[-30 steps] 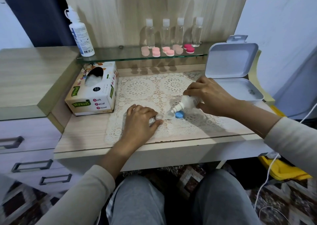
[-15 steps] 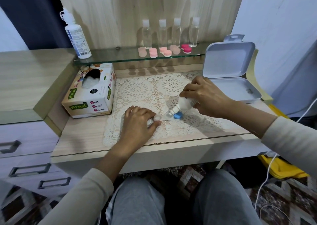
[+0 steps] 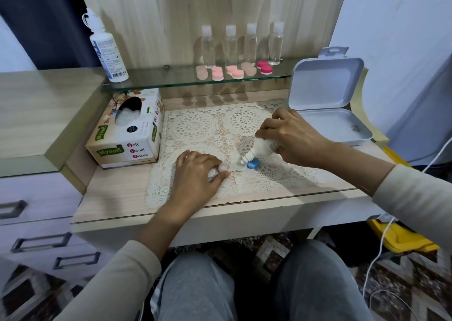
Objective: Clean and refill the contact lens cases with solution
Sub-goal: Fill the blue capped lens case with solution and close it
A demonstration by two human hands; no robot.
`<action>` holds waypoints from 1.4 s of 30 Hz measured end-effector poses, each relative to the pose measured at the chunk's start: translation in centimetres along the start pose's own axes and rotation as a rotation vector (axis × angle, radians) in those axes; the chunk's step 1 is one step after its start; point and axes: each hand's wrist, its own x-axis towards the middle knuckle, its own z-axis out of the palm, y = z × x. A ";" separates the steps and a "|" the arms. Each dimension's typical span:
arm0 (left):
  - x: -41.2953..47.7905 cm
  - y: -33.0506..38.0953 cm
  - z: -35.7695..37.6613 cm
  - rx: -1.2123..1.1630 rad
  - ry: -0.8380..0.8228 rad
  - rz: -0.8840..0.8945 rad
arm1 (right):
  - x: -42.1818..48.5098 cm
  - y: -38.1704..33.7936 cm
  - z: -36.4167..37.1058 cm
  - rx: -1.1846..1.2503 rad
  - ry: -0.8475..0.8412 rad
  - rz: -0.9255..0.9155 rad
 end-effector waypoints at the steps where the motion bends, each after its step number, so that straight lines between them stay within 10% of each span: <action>1: 0.0 0.0 0.0 -0.004 -0.002 -0.001 | 0.0 0.0 0.0 0.001 -0.001 0.002; 31: 0.1 -0.2 0.2 0.001 -0.007 -0.001 | -0.3 -0.7 -1.7 0.001 -0.356 0.202; 42: 0.1 0.0 0.0 0.038 -0.043 -0.020 | -1.5 -1.4 -1.7 0.516 -0.166 0.586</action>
